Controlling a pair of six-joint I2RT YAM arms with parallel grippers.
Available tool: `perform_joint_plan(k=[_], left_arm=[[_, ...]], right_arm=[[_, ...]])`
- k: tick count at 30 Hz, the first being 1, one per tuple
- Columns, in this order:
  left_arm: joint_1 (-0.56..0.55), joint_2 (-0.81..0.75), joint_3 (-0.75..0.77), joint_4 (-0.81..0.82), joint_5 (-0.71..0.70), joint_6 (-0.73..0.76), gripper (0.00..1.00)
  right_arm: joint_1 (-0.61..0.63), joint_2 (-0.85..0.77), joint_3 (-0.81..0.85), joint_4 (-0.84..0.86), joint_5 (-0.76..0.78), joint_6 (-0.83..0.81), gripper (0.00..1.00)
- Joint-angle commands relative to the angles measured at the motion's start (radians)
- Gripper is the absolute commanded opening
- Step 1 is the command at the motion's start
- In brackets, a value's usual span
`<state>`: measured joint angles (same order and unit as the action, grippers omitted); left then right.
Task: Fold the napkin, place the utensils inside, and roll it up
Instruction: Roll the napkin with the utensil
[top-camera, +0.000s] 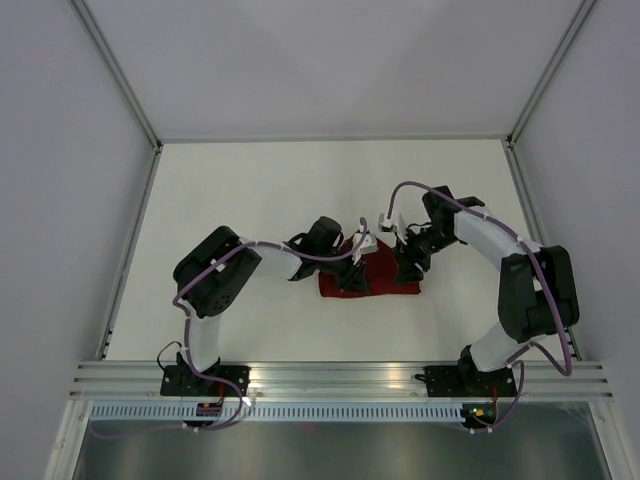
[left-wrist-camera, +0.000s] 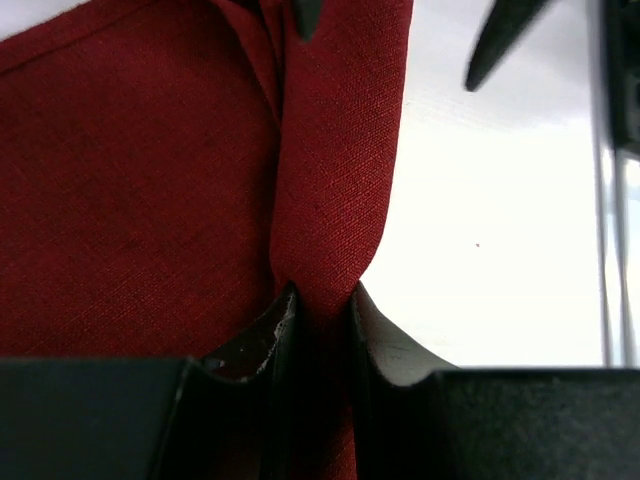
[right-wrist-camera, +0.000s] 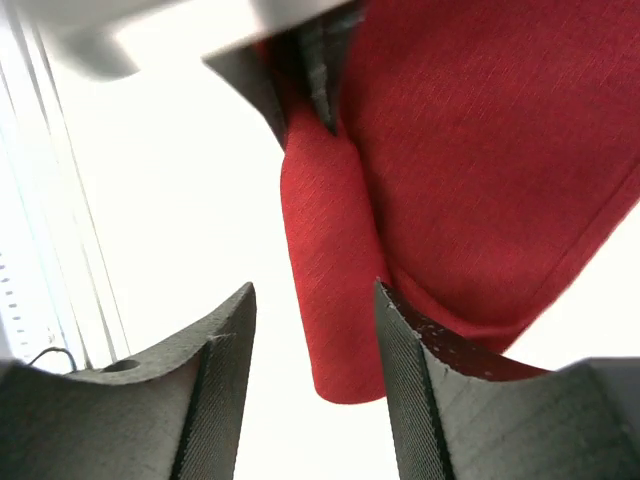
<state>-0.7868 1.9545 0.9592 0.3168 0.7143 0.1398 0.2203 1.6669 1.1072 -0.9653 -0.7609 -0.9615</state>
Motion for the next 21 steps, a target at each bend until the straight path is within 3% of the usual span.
perform_joint_plan(k=[1,8,12,16,21], left_arm=[[0.069,0.128,0.021,-0.260,0.080,-0.035,0.02],[0.112,0.265,0.183,-0.438,0.152,-0.057,0.02],[0.115,0.287,0.214,-0.476,0.155,-0.081,0.02],[0.116,0.311,0.253,-0.524,0.137,-0.091,0.02],[0.116,0.327,0.285,-0.548,0.126,-0.109,0.02]], right_arm=[[0.002,-0.166,-0.104,0.182,-0.002,0.023,0.57],[0.053,-0.424,-0.403,0.549,0.145,0.098,0.63],[0.193,-0.525,-0.567,0.727,0.276,0.118,0.65],[0.292,-0.529,-0.618,0.865,0.362,0.147,0.69],[0.384,-0.466,-0.619,0.919,0.426,0.164,0.69]])
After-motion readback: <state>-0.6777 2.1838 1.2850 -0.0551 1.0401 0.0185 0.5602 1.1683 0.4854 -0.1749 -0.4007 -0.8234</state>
